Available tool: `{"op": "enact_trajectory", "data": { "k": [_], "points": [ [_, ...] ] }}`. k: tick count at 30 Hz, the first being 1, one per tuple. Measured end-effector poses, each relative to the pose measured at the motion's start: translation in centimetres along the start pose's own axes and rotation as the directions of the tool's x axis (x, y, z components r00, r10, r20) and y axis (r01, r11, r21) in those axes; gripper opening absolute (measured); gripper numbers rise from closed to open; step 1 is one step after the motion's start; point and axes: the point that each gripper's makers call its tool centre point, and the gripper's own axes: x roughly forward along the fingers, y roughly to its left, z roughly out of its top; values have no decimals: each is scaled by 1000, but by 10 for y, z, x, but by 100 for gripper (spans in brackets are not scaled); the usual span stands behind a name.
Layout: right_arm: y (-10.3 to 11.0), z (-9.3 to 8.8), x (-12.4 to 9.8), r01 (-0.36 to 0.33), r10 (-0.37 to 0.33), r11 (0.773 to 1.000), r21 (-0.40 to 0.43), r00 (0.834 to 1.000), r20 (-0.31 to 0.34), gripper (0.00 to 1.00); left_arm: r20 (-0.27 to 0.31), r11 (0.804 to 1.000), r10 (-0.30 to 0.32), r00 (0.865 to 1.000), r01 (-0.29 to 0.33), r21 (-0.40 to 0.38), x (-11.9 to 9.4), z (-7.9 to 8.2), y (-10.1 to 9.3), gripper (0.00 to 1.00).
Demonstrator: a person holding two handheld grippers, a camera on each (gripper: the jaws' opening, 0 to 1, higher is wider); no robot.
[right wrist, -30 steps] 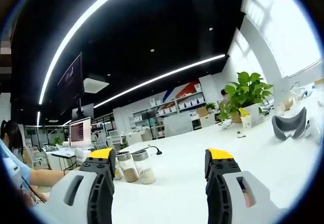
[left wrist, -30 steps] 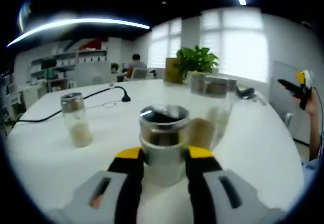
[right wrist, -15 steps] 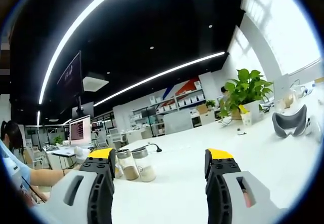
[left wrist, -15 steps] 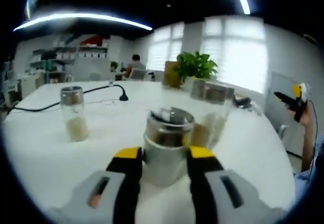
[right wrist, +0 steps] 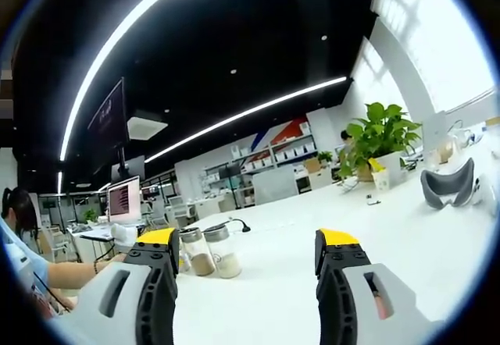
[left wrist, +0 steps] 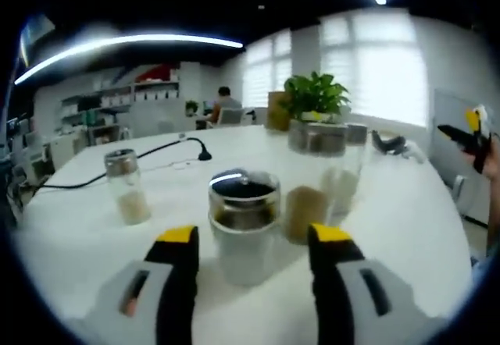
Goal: Rotate the seasoning bottle until the label or dispensing opening points toward the visible target arrow and the bottle remains upright within the marked orientation range
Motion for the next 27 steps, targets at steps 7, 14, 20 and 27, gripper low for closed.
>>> {"op": "enact_trajectory", "data": {
  "k": [7,14,20,27],
  "points": [
    [0,-1,0,-5,5,1000,3,1000,-5,73,-11,995,97,995,-97,0,0,-8,6,51],
    [1,2,-1,-12,12,1000,6,1000,9,72,21,987,159,987,-158,-33,-1,2,8,49],
    [2,2,-1,-20,20,1000,-2,1000,5,72,-7,987,160,987,-160,-14,3,-6,6,35],
    [8,5,0,-37,37,999,17,999,23,72,-6,985,174,985,-174,10,3,-14,22,34]
  ]
}}
